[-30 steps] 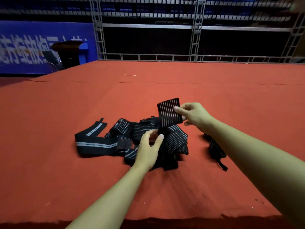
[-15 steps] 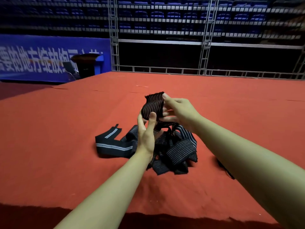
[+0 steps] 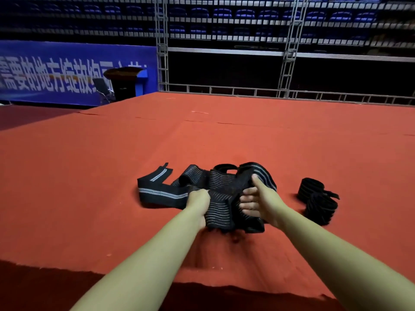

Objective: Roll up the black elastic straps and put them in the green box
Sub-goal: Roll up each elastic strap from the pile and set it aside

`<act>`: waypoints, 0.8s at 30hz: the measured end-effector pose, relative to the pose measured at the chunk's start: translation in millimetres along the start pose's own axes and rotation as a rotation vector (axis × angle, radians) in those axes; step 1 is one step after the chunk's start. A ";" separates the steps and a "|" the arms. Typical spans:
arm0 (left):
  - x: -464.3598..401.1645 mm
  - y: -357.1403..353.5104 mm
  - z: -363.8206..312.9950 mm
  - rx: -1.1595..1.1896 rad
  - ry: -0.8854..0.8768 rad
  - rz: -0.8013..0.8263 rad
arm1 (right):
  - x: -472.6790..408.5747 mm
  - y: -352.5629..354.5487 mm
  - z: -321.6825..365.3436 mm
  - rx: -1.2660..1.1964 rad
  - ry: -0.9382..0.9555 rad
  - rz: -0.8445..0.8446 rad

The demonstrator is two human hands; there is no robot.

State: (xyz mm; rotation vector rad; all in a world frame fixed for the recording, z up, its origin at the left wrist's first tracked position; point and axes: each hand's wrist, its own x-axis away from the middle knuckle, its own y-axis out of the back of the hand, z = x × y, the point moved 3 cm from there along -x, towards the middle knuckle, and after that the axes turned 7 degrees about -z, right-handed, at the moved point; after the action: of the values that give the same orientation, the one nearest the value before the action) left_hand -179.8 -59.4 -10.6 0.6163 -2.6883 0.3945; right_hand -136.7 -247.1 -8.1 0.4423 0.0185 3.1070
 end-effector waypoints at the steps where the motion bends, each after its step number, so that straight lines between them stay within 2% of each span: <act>1: -2.0 1.4 -0.3 -0.004 -0.004 -0.024 | -7.6 3.7 -3.2 -0.009 -0.010 -0.005; 4: -9.3 1.9 -0.9 -0.086 -0.035 -0.029 | -20.0 8.7 -0.7 -0.004 -0.001 0.020; 7: -16.1 -1.0 -2.6 -0.184 -0.102 0.019 | -31.8 14.5 6.9 0.023 0.096 -0.049; 9: -23.7 -1.7 -3.3 -0.245 -0.165 0.028 | -38.5 17.3 10.1 0.058 0.132 -0.032; 13: -28.8 2.9 -16.6 -0.352 -0.323 -0.001 | -48.4 16.6 18.4 0.050 0.103 0.018; 16: -34.6 11.1 -25.1 -0.334 -0.364 -0.006 | -55.5 12.6 23.9 0.027 0.078 -0.005; 18: -34.6 14.9 -27.3 -0.291 -0.335 0.057 | -55.3 3.3 19.9 0.069 -0.021 0.073; 21: -31.7 15.0 -27.7 -0.239 -0.325 0.152 | -43.6 -18.7 7.7 0.229 -0.204 0.336; 24: -26.1 10.9 -22.8 -0.276 -0.299 0.338 | -36.6 -41.2 0.4 0.199 -0.183 0.442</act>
State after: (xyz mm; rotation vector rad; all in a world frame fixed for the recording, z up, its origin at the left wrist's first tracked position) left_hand -156.5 -32.7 -2.5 0.1473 -3.0644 0.0067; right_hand -101.4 -206.0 -18.4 0.8404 0.2662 3.4924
